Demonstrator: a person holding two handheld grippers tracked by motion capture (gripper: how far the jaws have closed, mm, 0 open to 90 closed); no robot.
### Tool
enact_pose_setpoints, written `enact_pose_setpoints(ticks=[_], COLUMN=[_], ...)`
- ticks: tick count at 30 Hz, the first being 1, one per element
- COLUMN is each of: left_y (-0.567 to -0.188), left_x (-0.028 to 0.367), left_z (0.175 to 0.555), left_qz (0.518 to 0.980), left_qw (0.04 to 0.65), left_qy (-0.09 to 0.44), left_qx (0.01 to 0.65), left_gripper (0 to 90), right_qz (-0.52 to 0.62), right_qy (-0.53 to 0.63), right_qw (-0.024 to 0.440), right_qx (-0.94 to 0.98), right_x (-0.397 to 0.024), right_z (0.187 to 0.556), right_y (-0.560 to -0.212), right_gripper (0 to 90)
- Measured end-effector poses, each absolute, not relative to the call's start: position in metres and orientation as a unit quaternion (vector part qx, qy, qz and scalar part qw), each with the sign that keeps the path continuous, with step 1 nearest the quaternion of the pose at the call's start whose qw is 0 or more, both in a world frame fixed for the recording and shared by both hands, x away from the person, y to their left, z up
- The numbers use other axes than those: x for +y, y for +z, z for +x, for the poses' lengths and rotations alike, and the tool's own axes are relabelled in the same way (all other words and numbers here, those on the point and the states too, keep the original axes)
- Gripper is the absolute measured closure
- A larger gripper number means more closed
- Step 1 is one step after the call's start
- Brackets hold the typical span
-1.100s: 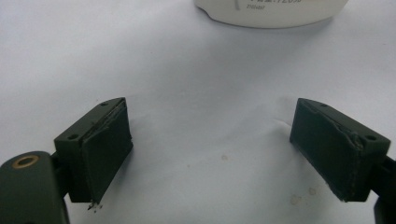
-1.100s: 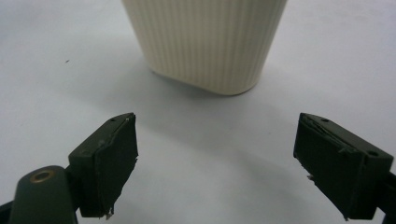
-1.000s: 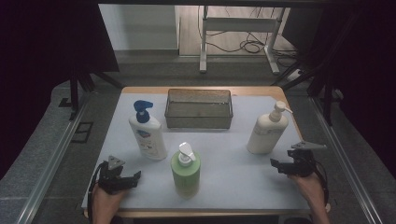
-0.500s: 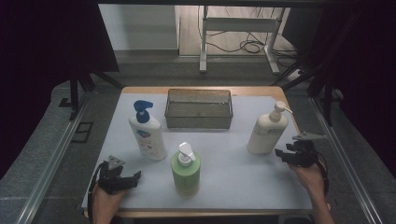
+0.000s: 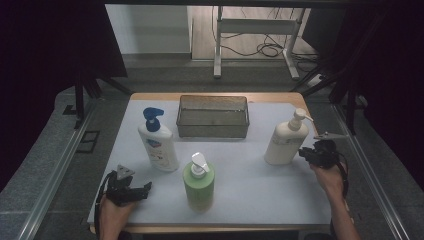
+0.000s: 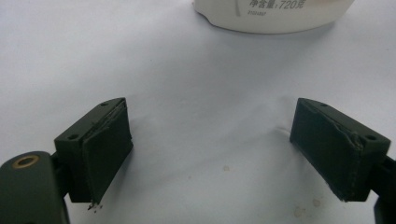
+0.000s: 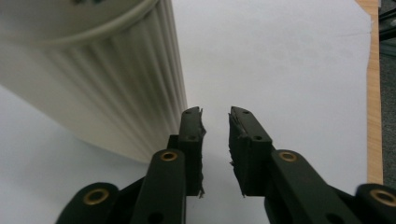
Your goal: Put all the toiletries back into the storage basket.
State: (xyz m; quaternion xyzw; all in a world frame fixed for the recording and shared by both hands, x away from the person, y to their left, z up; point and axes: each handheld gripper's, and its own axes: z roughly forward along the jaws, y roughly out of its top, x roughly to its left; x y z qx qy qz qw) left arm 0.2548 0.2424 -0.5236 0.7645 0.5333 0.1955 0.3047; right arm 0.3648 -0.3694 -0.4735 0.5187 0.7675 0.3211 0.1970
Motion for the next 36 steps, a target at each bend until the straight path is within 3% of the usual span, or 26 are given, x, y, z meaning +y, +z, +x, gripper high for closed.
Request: enact_pose_setpoints(ticks=[7, 22, 36], left_y=[-0.524, -0.524, -0.524], left_x=[0.243, 0.242, 0.242], left_z=[0.255, 0.258, 0.260], left_qz=[0.763, 0.763, 0.763], left_qw=[0.306, 0.303, 0.303], left_qy=[0.195, 0.197, 0.199], left_qx=[0.534, 0.535, 0.535], left_gripper=[12.0, 12.2, 12.1], right_qz=[0.518, 0.514, 0.508], right_qy=[0.317, 0.330, 0.343], right_qw=[0.188, 0.162, 0.149], right_qx=[0.772, 0.775, 0.776], right_x=[-0.368, -0.366, -0.369], right_z=[0.378, 0.398, 0.390], right_y=[-0.483, -0.503, -0.509], right_gripper=[89.9, 89.9, 90.0])
